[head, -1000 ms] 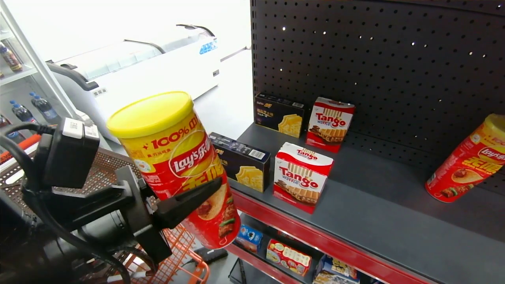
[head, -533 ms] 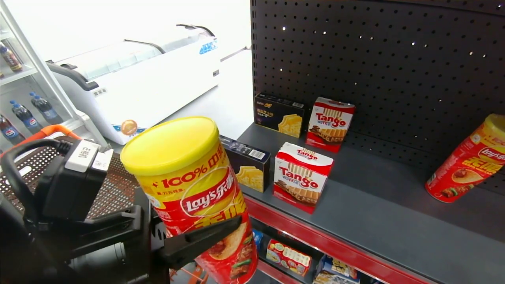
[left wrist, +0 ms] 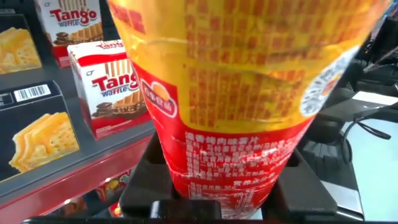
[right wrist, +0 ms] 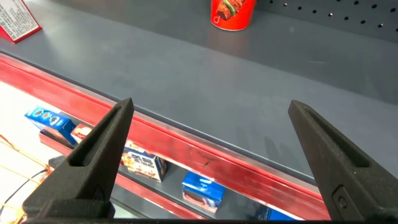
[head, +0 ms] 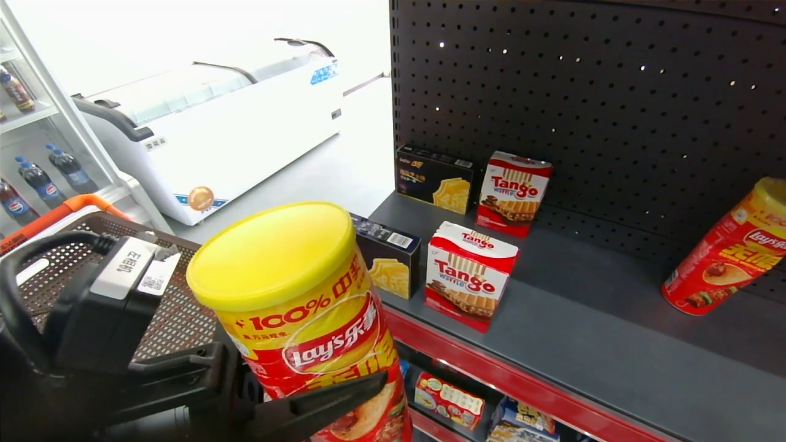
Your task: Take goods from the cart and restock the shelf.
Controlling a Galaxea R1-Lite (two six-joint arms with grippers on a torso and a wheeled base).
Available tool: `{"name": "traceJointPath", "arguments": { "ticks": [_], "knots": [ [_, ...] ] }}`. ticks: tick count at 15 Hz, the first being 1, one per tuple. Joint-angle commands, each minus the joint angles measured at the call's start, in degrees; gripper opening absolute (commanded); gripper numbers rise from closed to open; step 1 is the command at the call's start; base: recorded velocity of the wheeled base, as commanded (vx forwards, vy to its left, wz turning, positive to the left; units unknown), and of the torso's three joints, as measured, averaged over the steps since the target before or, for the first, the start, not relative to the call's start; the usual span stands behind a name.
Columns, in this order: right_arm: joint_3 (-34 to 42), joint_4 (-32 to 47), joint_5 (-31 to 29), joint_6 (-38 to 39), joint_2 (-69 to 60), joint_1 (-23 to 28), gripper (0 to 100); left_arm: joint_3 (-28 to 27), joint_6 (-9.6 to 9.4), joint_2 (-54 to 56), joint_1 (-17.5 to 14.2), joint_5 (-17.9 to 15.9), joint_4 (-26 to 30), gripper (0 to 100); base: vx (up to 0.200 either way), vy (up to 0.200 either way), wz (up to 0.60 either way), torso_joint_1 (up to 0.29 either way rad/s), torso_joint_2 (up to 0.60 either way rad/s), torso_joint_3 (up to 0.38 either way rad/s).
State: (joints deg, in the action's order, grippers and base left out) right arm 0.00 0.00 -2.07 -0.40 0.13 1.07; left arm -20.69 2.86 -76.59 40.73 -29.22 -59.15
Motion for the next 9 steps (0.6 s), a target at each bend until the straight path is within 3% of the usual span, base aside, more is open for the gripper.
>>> {"name": "traceJointPath", "arguments": {
  "ticks": [1, 3, 9],
  "knots": [
    [0.0, 0.0, 0.5, 0.0, 0.0, 0.0, 100, -0.3, 0.04, -1.0, 0.4, -0.1, 0.0, 0, 0.0, 0.0, 0.0, 0.0, 0.0, 0.0],
    [0.0, -0.1, 0.5, 0.1, 0.0, 0.0, 100, -1.3, 0.04, -2.4, 2.8, -0.1, -0.1, 0, 0.0, 0.0, 0.0, 0.0, 0.0, 0.0],
    [0.0, -0.1, 0.5, 0.1, 0.0, 0.0, 100, -4.5, -0.05, -6.1, 3.5, 0.0, -0.2, 0, 0.0, 0.0, -0.6, 0.003, 0.0, 0.002]
  ]
}}
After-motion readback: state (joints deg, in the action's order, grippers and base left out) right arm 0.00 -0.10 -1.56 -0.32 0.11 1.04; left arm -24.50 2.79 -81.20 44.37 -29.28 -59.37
